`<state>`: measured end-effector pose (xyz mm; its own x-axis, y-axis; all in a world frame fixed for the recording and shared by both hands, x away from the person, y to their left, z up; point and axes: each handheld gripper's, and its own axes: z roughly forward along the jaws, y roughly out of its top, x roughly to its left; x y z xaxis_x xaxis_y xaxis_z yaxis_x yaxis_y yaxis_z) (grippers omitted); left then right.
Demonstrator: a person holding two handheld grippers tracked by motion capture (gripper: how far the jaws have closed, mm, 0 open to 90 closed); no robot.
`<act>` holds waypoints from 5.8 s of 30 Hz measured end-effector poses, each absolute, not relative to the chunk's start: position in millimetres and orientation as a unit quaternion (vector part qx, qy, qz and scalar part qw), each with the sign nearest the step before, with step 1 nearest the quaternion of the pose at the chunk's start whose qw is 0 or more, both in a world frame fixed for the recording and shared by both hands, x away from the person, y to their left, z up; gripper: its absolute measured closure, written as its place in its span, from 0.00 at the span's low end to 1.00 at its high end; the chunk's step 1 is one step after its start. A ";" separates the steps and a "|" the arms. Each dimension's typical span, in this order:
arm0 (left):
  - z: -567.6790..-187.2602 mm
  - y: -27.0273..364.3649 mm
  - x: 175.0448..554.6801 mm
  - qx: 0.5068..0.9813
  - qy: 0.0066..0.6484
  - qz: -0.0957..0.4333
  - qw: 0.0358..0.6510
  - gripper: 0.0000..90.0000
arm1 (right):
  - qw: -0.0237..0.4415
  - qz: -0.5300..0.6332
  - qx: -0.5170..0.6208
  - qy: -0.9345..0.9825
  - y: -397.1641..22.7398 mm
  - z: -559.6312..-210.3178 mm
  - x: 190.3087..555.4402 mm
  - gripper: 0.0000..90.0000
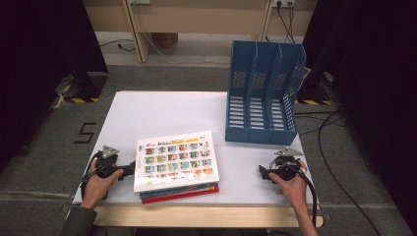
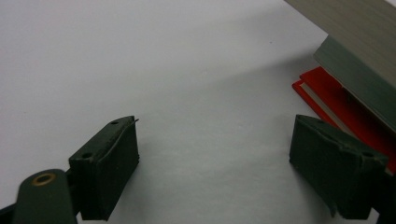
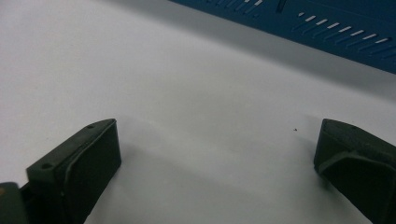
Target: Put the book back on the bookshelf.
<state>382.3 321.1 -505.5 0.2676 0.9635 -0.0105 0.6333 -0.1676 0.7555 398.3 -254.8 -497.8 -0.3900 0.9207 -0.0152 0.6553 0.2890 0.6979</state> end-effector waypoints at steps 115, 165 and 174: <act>-497.2 326.9 366.4 0.707 0.561 0.198 0.384 0.17 | -0.032 0.459 0.285 0.841 -89.6 -374.7 422.1 0.76; -471.0 278.1 351.3 0.733 0.500 0.205 0.413 0.31 | -0.047 0.410 0.305 0.858 -87.3 -367.3 427.8 0.81; -475.9 295.5 353.2 0.691 0.526 0.183 0.461 0.17 | -0.014 0.419 0.289 0.861 -94.2 -332.3 424.3 0.82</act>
<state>353.2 295.5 -475.9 0.3795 0.8955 -0.2326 0.5585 -0.0213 0.8292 424.3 -94.2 -332.3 -0.8328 0.4852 0.2664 0.5088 0.4817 0.7135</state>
